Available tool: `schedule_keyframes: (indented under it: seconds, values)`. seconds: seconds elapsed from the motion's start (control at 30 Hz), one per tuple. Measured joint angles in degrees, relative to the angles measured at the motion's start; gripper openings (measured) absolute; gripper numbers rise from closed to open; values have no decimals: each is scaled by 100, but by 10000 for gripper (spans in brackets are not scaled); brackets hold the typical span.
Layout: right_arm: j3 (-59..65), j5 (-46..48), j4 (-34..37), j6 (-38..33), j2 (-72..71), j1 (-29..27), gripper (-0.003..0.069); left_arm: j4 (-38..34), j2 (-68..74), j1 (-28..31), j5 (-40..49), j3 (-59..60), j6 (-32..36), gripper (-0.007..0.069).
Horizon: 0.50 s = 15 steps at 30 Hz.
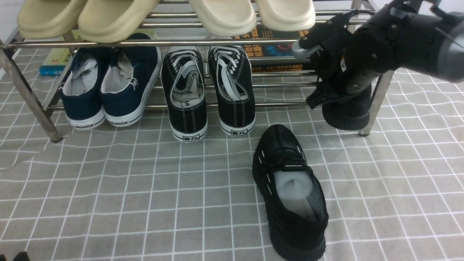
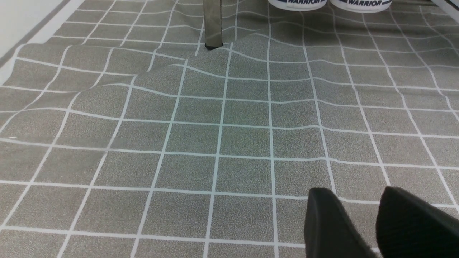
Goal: Take the shoes off the shelf with your hand from the grey coffee tablecloth.
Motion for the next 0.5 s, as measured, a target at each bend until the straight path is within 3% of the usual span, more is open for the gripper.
schedule_keyframes:
  seconds: [0.07, 0.2, 0.5]
  values:
    - [6, 787, 463, -25, -399, 187, 1, 0, 0, 0, 0, 0, 0, 240]
    - [346, 1483, 1046, -86, -1064, 547, 1, 0, 0, 0, 0, 0, 0, 240]
    - [2212, 692, 1148, 32, -1701, 847, 2, 0, 0, 0, 0, 0, 0, 240]
